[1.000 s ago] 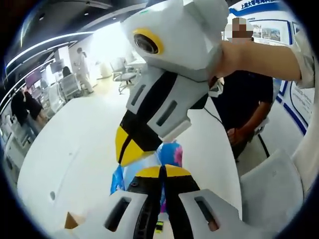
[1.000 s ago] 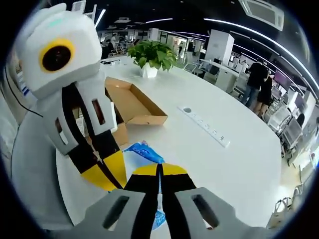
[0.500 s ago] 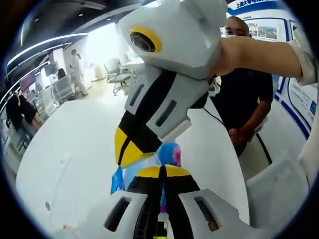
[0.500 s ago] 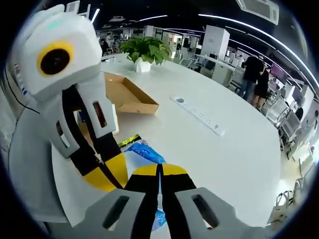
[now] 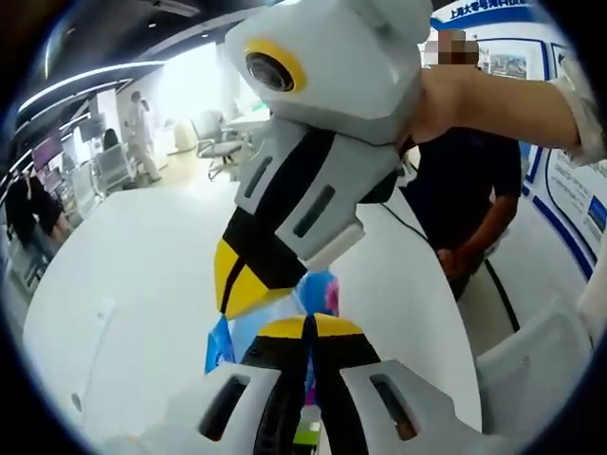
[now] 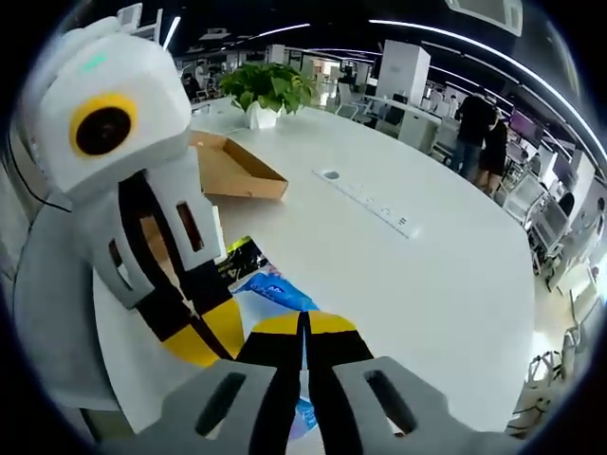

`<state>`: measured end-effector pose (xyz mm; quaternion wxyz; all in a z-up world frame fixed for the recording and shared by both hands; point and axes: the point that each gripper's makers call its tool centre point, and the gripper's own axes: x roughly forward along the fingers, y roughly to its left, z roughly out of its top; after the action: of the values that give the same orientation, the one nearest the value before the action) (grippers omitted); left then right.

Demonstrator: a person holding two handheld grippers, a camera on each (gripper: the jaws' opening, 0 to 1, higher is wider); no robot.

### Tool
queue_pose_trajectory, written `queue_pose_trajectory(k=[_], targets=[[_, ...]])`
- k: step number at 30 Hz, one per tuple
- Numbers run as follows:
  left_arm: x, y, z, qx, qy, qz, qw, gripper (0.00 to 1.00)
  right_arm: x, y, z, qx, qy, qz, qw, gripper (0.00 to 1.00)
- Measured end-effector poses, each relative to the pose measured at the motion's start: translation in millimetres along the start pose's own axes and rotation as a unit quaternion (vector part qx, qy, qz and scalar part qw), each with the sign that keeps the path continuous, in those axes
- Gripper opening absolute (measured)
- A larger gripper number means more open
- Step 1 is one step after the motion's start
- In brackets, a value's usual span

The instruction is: Operate the shoe box by opening the lid, removing the specified soft item, and placing it in the target area until the item is outside and the box remains undamaged.

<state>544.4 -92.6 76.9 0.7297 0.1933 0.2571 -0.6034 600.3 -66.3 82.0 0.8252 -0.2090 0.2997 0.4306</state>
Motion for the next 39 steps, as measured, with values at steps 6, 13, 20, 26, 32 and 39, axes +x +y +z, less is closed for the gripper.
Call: queue_pose_trajectory(k=[6, 13, 20, 26, 32, 39], targets=[[13, -0.5, -2.0, -0.007, -0.001, -0.009, 0.9999, 0.00, 0, -5, -14.1, 0.005, 0.009, 0.000, 0.9999, 0.00], [28, 2.8, -2.8, -0.020, -0.008, -0.017, 0.9996, 0.00, 2, -13, -23.5, 0.005, 0.018, 0.000, 0.9998, 0.00], [44, 4.6, -5.2, -0.022, -0.010, -0.029, 0.9993, 0.00, 4, -21, -33.4, 0.003, 0.027, -0.001, 0.9996, 0.00], [55, 4.5, -8.1, -0.029, -0.009, -0.037, 0.9988, 0.00, 7, -27, -43.8, 0.004, 0.037, -0.001, 0.9993, 0.00], [69, 5.9, -8.4, -0.033, -0.010, -0.043, 0.9985, 0.00, 8, -30, -53.6, 0.000, 0.050, -0.003, 0.9987, 0.00], [79, 6.6, -7.3, -0.034, -0.011, -0.050, 0.9981, 0.00, 10, -31, -68.7, 0.002, 0.060, -0.005, 0.9982, 0.00]])
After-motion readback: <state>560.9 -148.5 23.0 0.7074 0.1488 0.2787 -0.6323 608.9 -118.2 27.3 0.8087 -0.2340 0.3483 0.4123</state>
